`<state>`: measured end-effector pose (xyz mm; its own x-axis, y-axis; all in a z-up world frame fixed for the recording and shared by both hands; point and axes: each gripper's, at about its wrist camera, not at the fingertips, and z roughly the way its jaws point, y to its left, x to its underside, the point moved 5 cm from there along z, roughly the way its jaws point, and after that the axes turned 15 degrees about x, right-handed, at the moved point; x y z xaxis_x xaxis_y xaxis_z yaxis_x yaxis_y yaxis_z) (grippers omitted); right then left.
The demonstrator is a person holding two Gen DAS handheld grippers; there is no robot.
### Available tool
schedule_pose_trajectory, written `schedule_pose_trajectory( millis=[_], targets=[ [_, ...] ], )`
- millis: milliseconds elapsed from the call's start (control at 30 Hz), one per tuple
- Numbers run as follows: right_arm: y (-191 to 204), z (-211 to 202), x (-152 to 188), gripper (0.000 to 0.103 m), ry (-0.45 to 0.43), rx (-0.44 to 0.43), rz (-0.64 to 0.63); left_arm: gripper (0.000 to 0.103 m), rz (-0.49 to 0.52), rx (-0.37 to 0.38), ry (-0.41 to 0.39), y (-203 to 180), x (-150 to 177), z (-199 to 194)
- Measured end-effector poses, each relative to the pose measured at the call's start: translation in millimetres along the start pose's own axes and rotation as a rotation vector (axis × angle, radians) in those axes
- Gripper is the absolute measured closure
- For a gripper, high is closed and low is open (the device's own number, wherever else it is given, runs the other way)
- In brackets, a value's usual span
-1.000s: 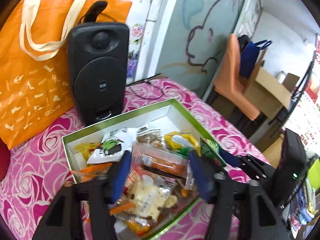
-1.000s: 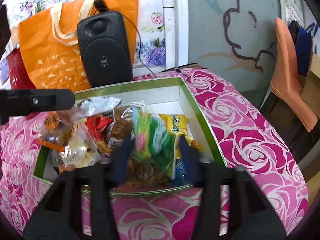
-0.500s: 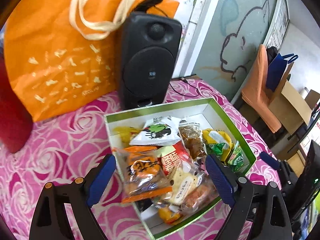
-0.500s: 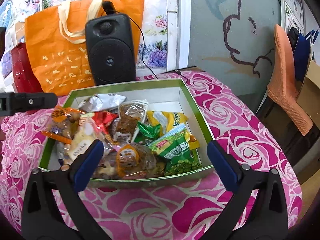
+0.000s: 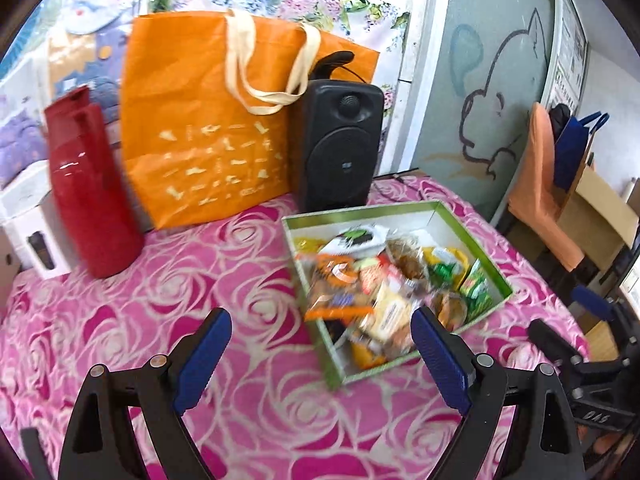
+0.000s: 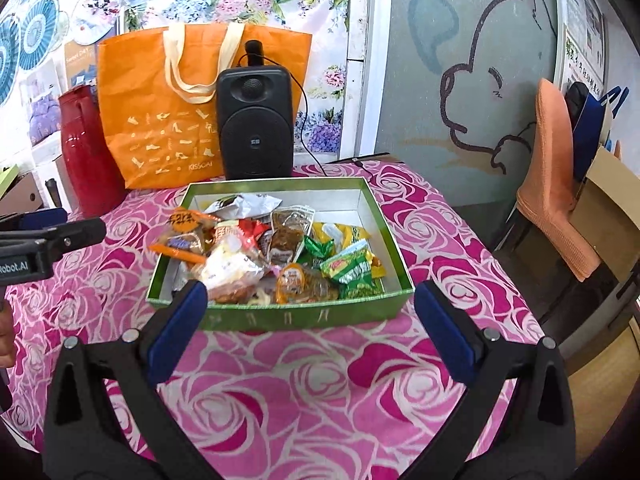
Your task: Organize snacks
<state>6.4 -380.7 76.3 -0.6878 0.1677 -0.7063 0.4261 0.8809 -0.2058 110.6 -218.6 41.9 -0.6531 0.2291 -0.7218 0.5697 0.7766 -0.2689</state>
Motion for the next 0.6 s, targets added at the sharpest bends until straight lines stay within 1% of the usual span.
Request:
schedule_pose_trajectory(
  millis=[167,300,467,600],
  targets=[
    [-0.1,-13.6,20.0,0.0,0.036,0.003,0.028,0.01,-0.01,-0.013,-0.001,4.0,26.3,-19.2],
    [6.1,-12.8,41.5,0.0,0.089,0.028,0.034,0.01,-0.002,-0.05,0.005,8.6,53.8,-30.5],
    [17.0,-16.7,58.5,0.0,0.09,0.056,0.016,0.01,-0.04,-0.051,0.044,18.3,78.0,-32.2],
    [19.0,-16.0,60.3,0.0,0.087,0.065,0.021,0.01,-0.046,-0.064,0.057,21.4,84.9,-31.7]
  ],
)
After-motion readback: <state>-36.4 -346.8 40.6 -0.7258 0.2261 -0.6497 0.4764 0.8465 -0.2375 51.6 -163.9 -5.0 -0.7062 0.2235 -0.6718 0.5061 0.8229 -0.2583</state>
